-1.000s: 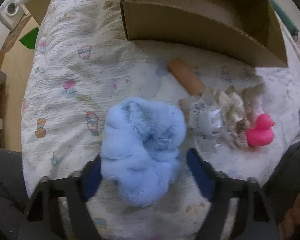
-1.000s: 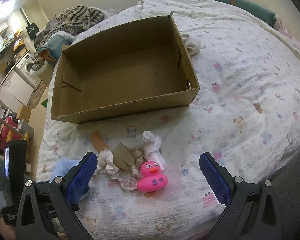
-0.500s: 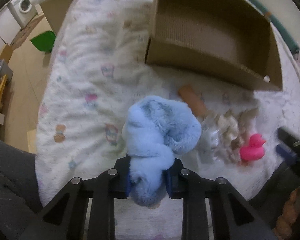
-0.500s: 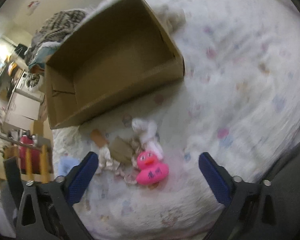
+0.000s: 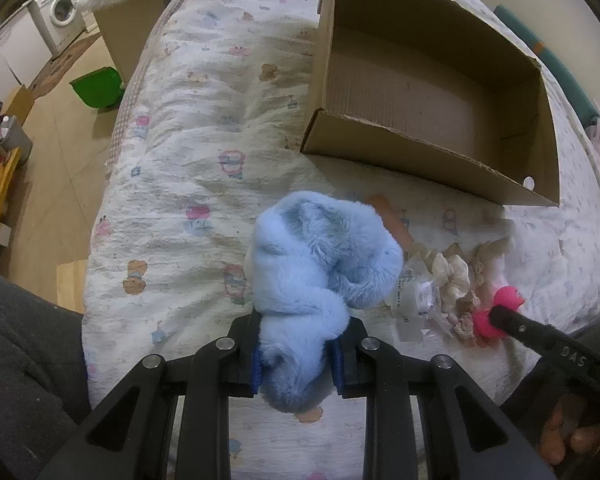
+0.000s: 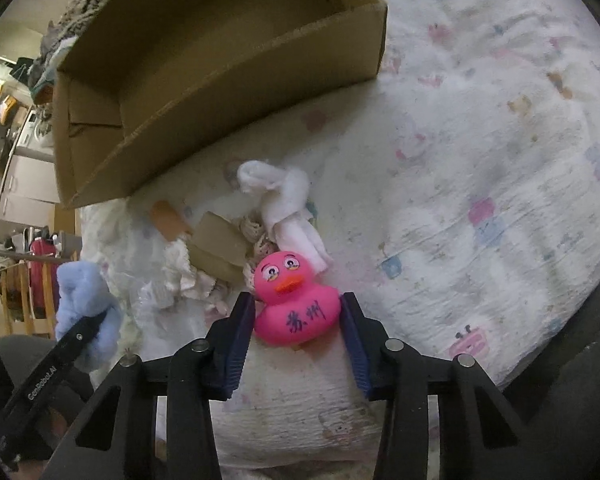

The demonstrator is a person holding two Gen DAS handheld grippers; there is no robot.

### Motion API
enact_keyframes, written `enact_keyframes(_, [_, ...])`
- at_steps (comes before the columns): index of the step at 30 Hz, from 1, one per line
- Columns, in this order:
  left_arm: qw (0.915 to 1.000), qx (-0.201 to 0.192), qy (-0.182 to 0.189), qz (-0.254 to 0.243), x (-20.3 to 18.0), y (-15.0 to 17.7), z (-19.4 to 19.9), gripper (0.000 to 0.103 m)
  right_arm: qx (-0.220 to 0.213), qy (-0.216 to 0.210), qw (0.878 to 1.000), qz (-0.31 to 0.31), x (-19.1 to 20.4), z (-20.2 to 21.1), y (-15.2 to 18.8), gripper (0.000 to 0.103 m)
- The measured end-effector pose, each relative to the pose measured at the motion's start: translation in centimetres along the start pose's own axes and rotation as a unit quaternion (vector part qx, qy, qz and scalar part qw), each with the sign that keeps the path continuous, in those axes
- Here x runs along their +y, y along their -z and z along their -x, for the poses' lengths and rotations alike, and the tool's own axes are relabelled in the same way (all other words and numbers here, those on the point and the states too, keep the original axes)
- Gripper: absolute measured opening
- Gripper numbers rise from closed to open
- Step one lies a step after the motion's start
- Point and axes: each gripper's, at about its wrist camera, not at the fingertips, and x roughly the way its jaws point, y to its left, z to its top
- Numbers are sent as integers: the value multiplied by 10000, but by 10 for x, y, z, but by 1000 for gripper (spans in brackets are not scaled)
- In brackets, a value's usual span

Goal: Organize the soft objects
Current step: 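Grasp the light-blue plush with the left tool while the right tool grasps the pink duck, then carry the blue plush and pink duck over the cardboard box with both tools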

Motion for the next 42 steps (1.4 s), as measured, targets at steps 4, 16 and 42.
enact_keyframes(4, [9999,-94,-67,-10,1,1,4,23,-167,-94,9997,119,3,12,4,45])
enact_keyframes(16, [9983,-553,-71,-177,-3,-8,41,23,-1218,-288,9908,516,10,89,0,44])
enact_keyframes(42, [9854,-1354,-8,-1030,-73,-113,46,23,-1658,-290,9808,984,39,70,-100,44])
